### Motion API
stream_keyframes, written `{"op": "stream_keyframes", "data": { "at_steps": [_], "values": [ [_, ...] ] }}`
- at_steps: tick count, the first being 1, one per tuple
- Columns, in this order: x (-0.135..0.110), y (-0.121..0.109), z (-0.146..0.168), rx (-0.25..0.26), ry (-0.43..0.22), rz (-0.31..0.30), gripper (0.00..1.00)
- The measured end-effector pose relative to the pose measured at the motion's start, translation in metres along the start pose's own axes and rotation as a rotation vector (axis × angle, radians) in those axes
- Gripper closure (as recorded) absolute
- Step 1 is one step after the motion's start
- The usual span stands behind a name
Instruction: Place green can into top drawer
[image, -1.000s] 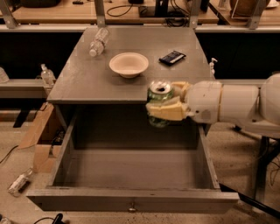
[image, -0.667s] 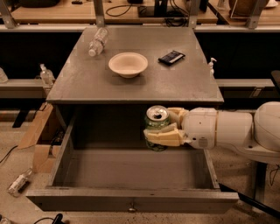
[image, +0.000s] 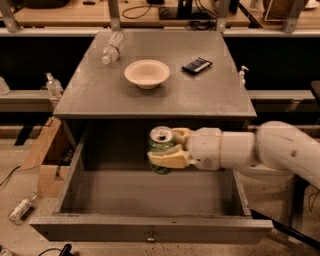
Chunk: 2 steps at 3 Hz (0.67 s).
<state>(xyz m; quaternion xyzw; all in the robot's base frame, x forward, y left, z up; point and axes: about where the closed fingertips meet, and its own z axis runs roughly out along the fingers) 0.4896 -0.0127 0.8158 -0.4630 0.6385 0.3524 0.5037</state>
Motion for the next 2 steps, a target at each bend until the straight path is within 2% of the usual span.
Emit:
{"op": "stream_keyframes", "data": {
  "at_steps": [1,2],
  "values": [
    [0.036,-0.004,0.057,-0.049,-0.032,0.019,1.0],
    [0.06,0.0,0.102,-0.082,-0.043,0.028,1.0]
  ]
}}
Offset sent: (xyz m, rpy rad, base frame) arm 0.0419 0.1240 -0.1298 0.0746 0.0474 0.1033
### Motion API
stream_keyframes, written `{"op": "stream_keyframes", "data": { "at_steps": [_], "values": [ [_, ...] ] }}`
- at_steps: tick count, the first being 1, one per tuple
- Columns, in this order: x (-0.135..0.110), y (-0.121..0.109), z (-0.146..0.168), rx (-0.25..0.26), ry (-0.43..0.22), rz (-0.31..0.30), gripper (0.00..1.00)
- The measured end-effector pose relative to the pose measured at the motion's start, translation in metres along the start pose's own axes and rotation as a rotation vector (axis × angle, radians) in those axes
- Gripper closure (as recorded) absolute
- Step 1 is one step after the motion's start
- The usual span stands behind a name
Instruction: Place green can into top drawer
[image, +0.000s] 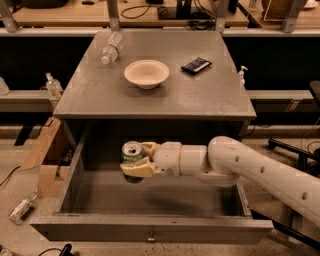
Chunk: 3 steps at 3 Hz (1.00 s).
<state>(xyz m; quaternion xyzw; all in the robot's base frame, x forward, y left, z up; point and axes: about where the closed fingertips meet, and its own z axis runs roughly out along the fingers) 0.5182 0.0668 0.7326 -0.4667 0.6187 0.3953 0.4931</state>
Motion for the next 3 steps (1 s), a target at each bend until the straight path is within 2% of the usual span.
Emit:
{"op": "stream_keyframes", "data": {
  "at_steps": [2,3],
  "values": [
    [0.048,0.005,0.06,-0.009,0.024,0.013,1.0],
    [0.048,0.005,0.061,-0.008,0.024,0.014,0.83]
  ]
}}
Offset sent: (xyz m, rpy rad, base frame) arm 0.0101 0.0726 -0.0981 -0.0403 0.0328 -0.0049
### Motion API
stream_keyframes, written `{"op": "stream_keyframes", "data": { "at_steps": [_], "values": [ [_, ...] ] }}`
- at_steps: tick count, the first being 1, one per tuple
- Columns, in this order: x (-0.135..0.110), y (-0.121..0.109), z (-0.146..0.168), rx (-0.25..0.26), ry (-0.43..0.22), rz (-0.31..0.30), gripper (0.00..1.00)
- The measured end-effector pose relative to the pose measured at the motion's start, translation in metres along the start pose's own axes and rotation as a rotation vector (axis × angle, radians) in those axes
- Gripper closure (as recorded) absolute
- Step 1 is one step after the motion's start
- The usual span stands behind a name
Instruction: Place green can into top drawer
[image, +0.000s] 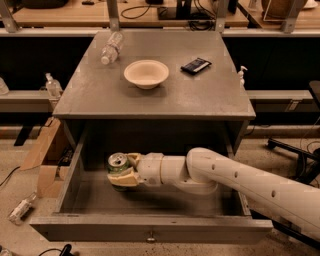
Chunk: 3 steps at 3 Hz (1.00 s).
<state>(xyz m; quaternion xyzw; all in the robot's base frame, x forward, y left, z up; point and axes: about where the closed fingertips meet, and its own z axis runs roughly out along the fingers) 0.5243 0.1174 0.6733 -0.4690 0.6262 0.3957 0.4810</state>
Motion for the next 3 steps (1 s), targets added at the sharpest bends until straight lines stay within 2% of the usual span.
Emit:
{"op": "stream_keyframes", "data": {
  "at_steps": [3],
  "values": [
    [-0.0019,0.0035,0.0041,-0.011,-0.002,-0.002,0.13]
  ]
}}
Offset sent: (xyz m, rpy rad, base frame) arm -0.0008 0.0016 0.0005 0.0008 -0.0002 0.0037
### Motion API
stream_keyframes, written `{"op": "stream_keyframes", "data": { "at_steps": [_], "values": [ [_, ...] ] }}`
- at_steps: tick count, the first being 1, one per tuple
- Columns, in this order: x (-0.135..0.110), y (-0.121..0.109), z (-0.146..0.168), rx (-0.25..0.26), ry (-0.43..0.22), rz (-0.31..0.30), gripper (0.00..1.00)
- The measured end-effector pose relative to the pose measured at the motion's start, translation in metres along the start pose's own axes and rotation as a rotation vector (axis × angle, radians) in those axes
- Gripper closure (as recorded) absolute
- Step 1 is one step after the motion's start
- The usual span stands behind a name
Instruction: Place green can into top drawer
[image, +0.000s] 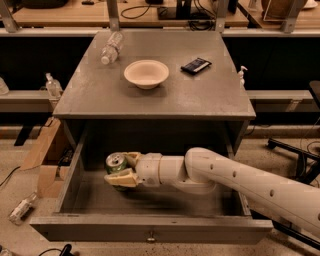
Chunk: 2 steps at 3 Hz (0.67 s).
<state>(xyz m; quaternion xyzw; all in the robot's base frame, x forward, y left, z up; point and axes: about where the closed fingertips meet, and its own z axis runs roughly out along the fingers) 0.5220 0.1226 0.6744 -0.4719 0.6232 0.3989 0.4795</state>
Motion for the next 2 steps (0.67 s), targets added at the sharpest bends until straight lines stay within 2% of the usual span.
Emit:
{"op": "stream_keyframes", "data": {
  "at_steps": [1,2],
  "values": [
    [-0.0005,0.001,0.0012,-0.003,0.0,-0.001,0.0],
    [-0.0005,0.001,0.0012,-0.003,0.0,-0.001,0.0]
  ]
}}
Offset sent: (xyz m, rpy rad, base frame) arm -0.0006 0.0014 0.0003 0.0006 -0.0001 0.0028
